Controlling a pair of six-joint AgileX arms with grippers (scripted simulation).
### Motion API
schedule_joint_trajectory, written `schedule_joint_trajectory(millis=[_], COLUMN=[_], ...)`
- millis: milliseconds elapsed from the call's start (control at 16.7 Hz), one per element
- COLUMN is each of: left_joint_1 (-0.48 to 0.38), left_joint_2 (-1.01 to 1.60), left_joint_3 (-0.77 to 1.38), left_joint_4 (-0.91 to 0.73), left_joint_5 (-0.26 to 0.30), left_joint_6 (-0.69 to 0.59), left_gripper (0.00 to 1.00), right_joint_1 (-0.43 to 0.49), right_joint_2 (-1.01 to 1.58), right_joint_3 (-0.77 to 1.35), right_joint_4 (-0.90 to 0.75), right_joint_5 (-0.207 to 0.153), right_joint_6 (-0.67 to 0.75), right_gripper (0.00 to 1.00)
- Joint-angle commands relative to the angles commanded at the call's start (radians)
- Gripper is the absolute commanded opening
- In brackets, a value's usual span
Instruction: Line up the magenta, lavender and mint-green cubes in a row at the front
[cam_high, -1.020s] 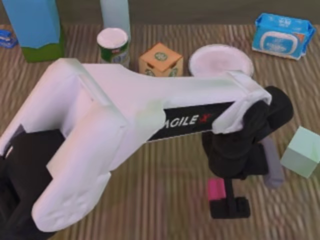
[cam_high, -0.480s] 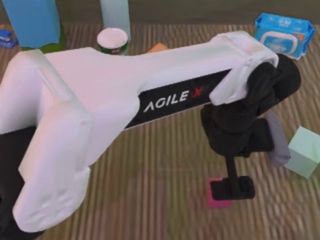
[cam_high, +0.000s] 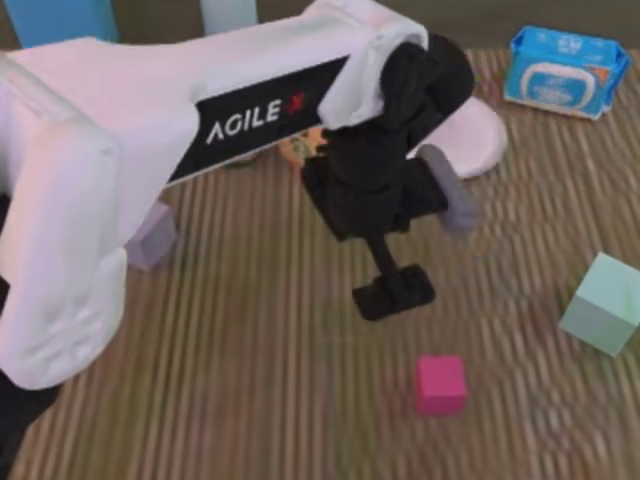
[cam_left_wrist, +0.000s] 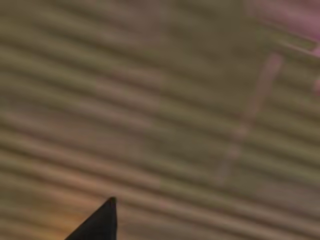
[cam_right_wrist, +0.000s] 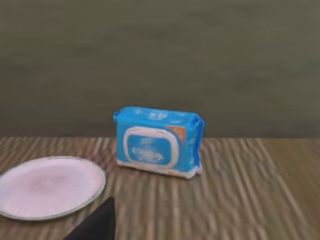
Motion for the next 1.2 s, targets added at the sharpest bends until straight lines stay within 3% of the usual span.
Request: schedule_joint_trajectory(millis=[360, 540, 960, 1200], left_joint_1=[0.409, 0.542, 0.578, 0.581], left_joint_2=[-0.009, -0.017, -0.016, 0.017], left_joint_3=[-0.042, -0.054, -0.058, -0.126], left_joint_4=[0.011, 0.019, 0.025, 0.129], left_joint_5=[-0.007, -0.009, -0.01, -0.009], left_joint_6=[-0.13, -0.179, -0.194, -0.195], left_gripper=[1.0, 1.0, 1.0, 1.0], right_joint_1=[0.0, 0.0, 0.0, 0.0], right_joint_2=[0.0, 0.0, 0.0, 0.0], right_joint_3=[0.0, 0.0, 0.0, 0.0], right_joint_4=[0.0, 0.0, 0.0, 0.0], right_joint_5=[0.0, 0.0, 0.0, 0.0], right_joint_6=[0.0, 0.0, 0.0, 0.0], right_gripper=[1.0, 1.0, 1.0, 1.0])
